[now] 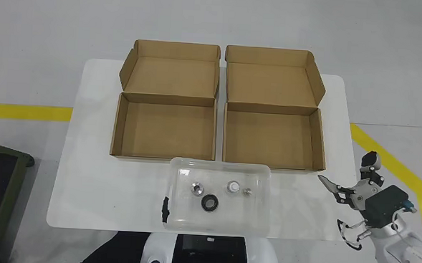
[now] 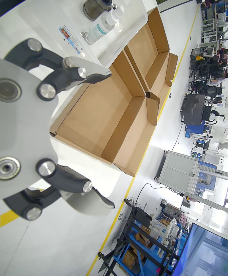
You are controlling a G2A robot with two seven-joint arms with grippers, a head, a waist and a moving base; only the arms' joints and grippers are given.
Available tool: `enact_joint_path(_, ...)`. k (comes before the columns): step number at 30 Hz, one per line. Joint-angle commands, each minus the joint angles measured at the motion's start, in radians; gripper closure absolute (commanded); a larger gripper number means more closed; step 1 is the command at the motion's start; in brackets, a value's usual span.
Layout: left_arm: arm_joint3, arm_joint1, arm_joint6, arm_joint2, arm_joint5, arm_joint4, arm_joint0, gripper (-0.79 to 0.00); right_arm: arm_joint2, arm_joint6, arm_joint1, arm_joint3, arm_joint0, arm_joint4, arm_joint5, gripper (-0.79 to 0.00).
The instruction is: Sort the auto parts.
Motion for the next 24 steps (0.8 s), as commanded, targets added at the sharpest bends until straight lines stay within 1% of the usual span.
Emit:
enact_joint_path(1,0.0,0.0,0.0,0.0,0.0,0.0,0.0,-0.785,0.0,0.0,0.0,0.0,0.0,0.0,0.0,-0.784)
enact_joint_path(9,0.0,0.0,0.0,0.0,0.0,0.0,0.0,-0.785,-0.003,0.005,0.0,-0.001,0.0,-0.002,-0.002,-0.785)
enact_joint_path(13,0.0,0.0,0.0,0.0,0.0,0.0,0.0,-0.785,-0.027,0.043,0.004,-0.024,0.011,-0.018,-0.037,-0.785)
enact_joint_path(17,0.0,0.0,0.0,0.0,0.0,0.0,0.0,-0.785,-0.05,0.076,0.012,-0.057,0.028,-0.089,-0.096,-0.785)
enact_joint_path(20,0.0,0.0,0.0,0.0,0.0,0.0,0.0,-0.785,-0.089,0.103,0.018,-0.073,0.049,-0.118,-0.157,-0.785)
enact_joint_path(22,0.0,0.0,0.0,0.0,0.0,0.0,0.0,-0.785,-0.134,0.078,0.019,-0.054,0.068,-0.04,-0.229,-0.785)
enact_joint_path(23,0.0,0.0,0.0,0.0,0.0,0.0,0.0,-0.785,-0.148,0.104,0.022,-0.047,0.081,-0.031,-0.272,-0.785)
enact_joint_path(24,0.0,0.0,0.0,0.0,0.0,0.0,0.0,-0.785,-0.158,0.15,0.026,-0.061,0.099,-0.057,-0.303,-0.785)
